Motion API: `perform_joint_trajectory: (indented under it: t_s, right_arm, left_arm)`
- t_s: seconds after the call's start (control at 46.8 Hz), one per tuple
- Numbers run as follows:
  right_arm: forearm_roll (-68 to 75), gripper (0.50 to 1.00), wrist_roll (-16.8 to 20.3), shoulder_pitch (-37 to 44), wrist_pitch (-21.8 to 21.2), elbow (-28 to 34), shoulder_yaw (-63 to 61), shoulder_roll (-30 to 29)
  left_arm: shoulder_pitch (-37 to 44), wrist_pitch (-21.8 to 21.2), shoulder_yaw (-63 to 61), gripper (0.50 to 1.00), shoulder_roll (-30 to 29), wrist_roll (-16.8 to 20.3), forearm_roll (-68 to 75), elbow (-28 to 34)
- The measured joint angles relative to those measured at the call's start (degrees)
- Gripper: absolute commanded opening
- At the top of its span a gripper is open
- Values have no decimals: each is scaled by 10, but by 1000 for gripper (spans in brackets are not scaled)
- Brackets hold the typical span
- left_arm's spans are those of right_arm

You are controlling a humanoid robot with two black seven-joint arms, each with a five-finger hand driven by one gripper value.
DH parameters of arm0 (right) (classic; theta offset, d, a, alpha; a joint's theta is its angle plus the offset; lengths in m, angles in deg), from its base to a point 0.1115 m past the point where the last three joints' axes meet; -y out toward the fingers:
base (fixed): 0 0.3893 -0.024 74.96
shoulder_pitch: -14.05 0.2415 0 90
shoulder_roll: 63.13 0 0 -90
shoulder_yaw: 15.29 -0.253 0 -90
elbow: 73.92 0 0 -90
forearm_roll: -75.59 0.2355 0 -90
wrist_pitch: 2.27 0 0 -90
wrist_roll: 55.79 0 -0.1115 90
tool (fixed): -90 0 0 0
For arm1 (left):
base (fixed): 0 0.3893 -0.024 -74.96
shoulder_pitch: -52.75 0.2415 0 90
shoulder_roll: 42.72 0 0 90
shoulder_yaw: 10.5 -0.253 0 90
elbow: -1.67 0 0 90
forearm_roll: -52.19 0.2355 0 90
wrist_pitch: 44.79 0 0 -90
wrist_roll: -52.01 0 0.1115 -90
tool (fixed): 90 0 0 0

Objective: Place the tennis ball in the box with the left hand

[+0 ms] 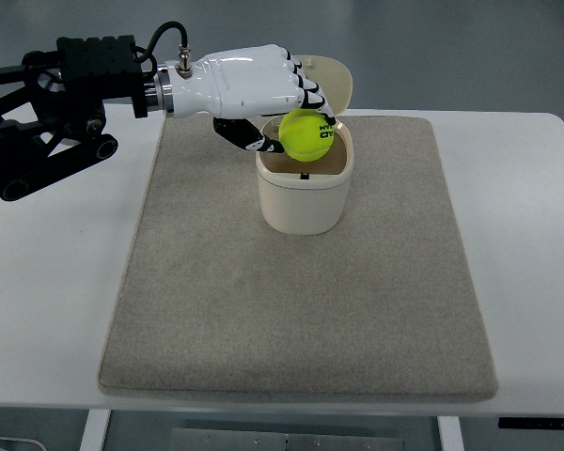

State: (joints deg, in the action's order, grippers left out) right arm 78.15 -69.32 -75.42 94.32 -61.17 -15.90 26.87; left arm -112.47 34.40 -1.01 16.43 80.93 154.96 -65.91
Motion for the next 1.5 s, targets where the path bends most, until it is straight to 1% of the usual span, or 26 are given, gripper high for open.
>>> perform_joint_trajectory:
  t_s: [0.085, 0.15, 0.192, 0.235, 0.513, 0.641, 0.705, 0.855, 0.876, 1.026, 1.197, 1.346, 1.496]
  right_arm:
    - [0, 938, 0, 0, 0, 0, 0, 0]
    - [0, 938, 0, 0, 0, 0, 0, 0]
    - [0, 938, 0, 0, 0, 0, 0, 0]
    - [0, 938, 0, 0, 0, 0, 0, 0]
    - [0, 938, 0, 0, 0, 0, 0, 0]
    - [0, 938, 0, 0, 0, 0, 0, 0]
    - [0, 938, 0, 0, 0, 0, 0, 0]
    - [0, 938, 0, 0, 0, 0, 0, 0]
    - [0, 938, 0, 0, 0, 0, 0, 0]
    - [0, 940, 0, 0, 0, 0, 0, 0]
    - [0, 938, 0, 0, 0, 0, 0, 0]
    - [0, 938, 0, 0, 0, 0, 0, 0]
    - [0, 938, 0, 0, 0, 0, 0, 0]
  left_arm:
    - [1, 0, 0, 861, 0, 0, -1, 0]
    - [2, 0, -1, 896, -1, 0, -2, 0]
    - [4, 0, -2, 936, -1, 0, -2, 0]
    - [5, 0, -3, 956, -1, 0, -2, 0]
    - [7, 0, -3, 979, -5, 0, -4, -1]
    - [7, 2, -3, 979, -23, 0, -5, -8]
    - [7, 11, -4, 979, -41, 0, -5, -13]
    - [11, 48, -15, 979, -87, 1, -15, -39]
    - [15, 52, -15, 988, -92, 1, -21, -43]
    - [44, 76, -15, 992, -126, 1, -136, -60]
    - [74, 142, -11, 992, -139, 1, -279, -57]
    - [120, 149, 2, 992, -140, 1, -402, -56]
    - [177, 149, 48, 994, -149, 2, -493, -57]
